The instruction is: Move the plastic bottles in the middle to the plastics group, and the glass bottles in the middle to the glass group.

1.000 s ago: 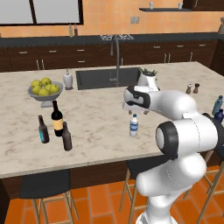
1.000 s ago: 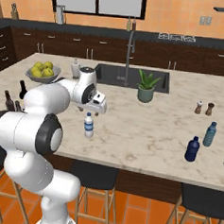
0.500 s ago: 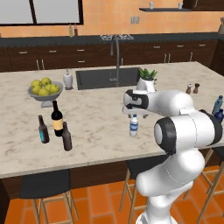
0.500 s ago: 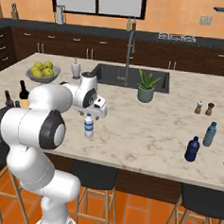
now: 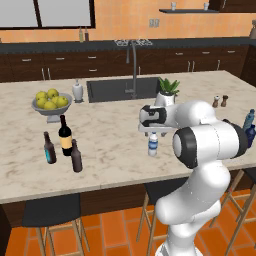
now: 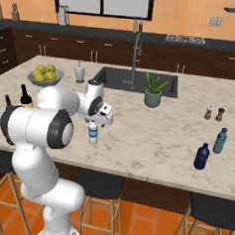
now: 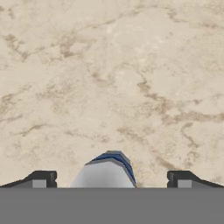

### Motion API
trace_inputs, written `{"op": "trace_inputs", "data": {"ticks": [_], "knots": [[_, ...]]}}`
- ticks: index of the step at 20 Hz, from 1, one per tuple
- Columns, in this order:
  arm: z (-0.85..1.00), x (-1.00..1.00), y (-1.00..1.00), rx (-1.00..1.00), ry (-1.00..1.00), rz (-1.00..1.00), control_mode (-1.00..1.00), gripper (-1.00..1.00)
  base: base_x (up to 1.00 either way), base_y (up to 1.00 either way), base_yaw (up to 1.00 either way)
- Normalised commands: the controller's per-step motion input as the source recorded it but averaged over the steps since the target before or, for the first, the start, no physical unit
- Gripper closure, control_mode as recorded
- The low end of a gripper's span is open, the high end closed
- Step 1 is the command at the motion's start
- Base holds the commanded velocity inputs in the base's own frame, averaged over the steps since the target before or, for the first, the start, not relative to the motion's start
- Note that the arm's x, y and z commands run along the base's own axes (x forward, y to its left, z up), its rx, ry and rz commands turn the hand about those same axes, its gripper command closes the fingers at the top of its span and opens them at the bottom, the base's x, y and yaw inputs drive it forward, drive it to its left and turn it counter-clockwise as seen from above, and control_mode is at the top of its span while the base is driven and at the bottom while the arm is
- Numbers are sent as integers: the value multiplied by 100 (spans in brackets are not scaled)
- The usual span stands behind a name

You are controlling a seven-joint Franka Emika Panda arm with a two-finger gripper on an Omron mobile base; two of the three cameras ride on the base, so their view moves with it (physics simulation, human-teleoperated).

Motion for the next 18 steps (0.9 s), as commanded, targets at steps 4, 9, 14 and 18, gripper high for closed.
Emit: {"op": "trace_inputs", "data": {"ticks": [4, 9, 14, 18], "knots": [[-8, 9, 1, 3, 0, 4, -100, -100, 0, 0, 0], [-7, -3, 0, 6, 0, 1, -100, 100, 0, 0, 0], [-16, -17, 0, 2, 0, 0, -100, 100, 0, 0, 0], [21, -41, -22, 0, -11, 6, -100, 100, 0, 0, 0]]}}
